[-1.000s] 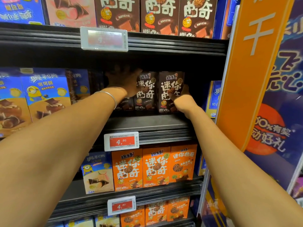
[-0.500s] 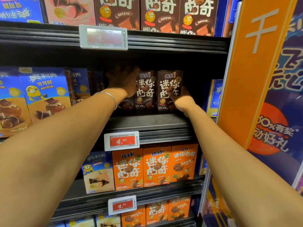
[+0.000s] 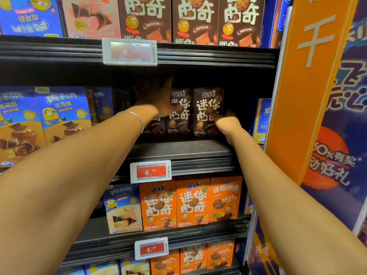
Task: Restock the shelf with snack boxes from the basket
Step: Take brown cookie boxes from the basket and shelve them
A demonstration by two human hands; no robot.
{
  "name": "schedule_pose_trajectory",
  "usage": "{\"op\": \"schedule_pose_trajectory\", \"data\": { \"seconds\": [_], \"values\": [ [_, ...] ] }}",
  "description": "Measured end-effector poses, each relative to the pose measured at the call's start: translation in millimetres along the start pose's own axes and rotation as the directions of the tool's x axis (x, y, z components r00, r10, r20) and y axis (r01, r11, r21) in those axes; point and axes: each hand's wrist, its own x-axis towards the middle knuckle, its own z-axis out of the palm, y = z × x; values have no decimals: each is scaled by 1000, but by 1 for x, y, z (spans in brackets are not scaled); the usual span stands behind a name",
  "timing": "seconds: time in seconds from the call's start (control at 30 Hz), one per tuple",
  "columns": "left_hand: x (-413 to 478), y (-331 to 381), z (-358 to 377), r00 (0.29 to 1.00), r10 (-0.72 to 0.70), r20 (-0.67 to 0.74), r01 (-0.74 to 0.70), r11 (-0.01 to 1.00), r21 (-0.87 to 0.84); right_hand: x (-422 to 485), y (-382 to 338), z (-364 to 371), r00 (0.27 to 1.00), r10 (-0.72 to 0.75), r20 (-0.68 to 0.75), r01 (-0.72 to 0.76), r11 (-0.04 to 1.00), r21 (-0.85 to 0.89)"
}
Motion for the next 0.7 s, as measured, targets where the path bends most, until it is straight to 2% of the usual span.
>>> {"op": "schedule_pose_trajectory", "data": {
  "seconds": [0.1,0.2,0.3,0.37,0.5,0.57,0.7],
  "values": [
    [-10,9,-5,995,-14,-99,6,996,-86,-10,-8,-3,994,-13,-105,21,997,75],
    [-30,25,-12,974,-125,-187,67,954,-291,-29,-15,-7,988,-54,-147,74,988,137],
    [-66,37,-23,958,-222,-179,75,802,-593,-56,-23,-12,985,-107,-134,125,983,133],
    [-100,42,-31,955,-242,-170,55,712,-700,-79,-29,-16,983,-145,-116,161,977,140],
    [-180,46,-41,941,-220,-259,-74,611,-788,-137,-36,-21,976,-219,-16,213,927,310],
    [-222,44,-39,922,-224,-315,-148,548,-823,-167,-32,-21,972,-228,65,173,870,462],
    [-306,24,-16,910,-210,-357,-239,438,-867,-218,-11,-10,920,-252,300,26,803,595]
  ]
}}
